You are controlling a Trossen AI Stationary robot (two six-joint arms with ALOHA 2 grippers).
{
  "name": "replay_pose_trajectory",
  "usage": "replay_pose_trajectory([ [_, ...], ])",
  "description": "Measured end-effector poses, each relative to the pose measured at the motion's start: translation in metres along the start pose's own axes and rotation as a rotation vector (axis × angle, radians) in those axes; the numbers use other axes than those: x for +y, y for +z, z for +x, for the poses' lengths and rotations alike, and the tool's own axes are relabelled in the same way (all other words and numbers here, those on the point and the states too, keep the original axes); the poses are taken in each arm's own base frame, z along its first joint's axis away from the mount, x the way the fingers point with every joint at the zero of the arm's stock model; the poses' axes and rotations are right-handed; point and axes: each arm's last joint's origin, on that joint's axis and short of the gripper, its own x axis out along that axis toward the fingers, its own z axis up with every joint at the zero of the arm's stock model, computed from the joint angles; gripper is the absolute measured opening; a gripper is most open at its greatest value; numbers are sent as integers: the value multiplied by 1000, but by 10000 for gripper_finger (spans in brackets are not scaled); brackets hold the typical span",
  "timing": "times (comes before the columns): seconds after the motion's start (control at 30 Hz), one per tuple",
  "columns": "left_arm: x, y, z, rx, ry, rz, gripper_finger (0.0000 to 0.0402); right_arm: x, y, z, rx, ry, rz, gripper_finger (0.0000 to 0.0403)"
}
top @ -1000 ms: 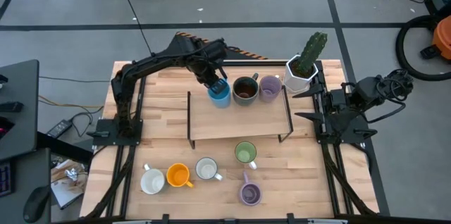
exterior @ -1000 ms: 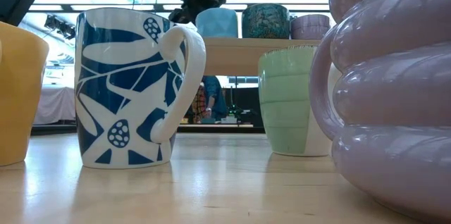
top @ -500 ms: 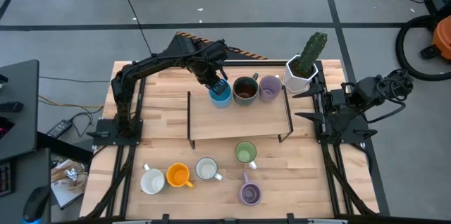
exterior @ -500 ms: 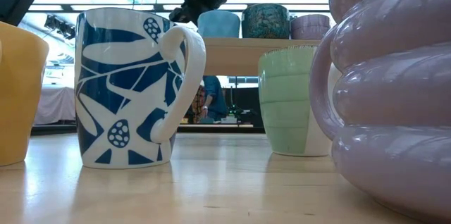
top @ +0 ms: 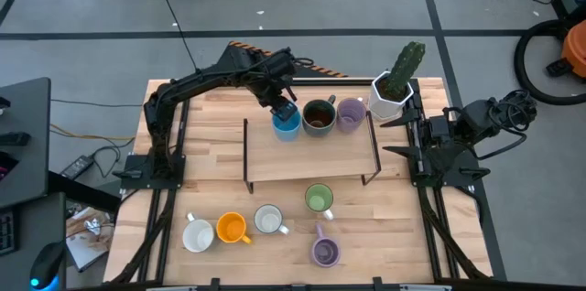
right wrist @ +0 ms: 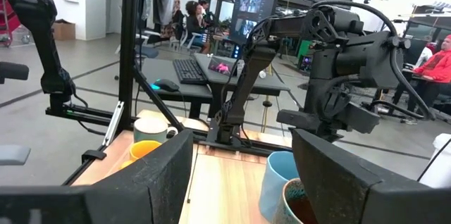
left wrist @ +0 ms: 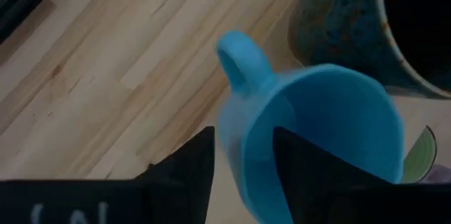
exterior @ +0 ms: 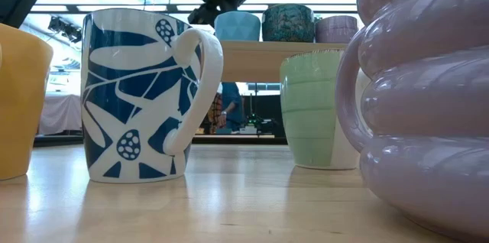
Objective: Place coffee mugs
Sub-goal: Put the green mug on the shelf
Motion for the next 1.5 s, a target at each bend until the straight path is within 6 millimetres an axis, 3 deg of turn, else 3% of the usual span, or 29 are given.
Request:
replay_pose_trajectory([
  [0.3,2,-1,-5,-2,-15,20,162,0,0,0,0,0,8,249],
  [0.67,5,-15,-51,-108,-46,133,162,0,0,0,2,0,7,249],
  [0.83,-17,-38,-75,-183,60,324,162,3,-3,5,34,7,5,249],
  [1.07,-61,-71,-88,-245,120,557,162,17,-14,33,135,22,11,249],
  [1.27,-60,-90,-115,-275,52,577,162,31,-25,67,194,18,4,249],
  [1.5,-60,-107,-147,-395,-28,520,162,44,-39,91,296,14,77,249],
])
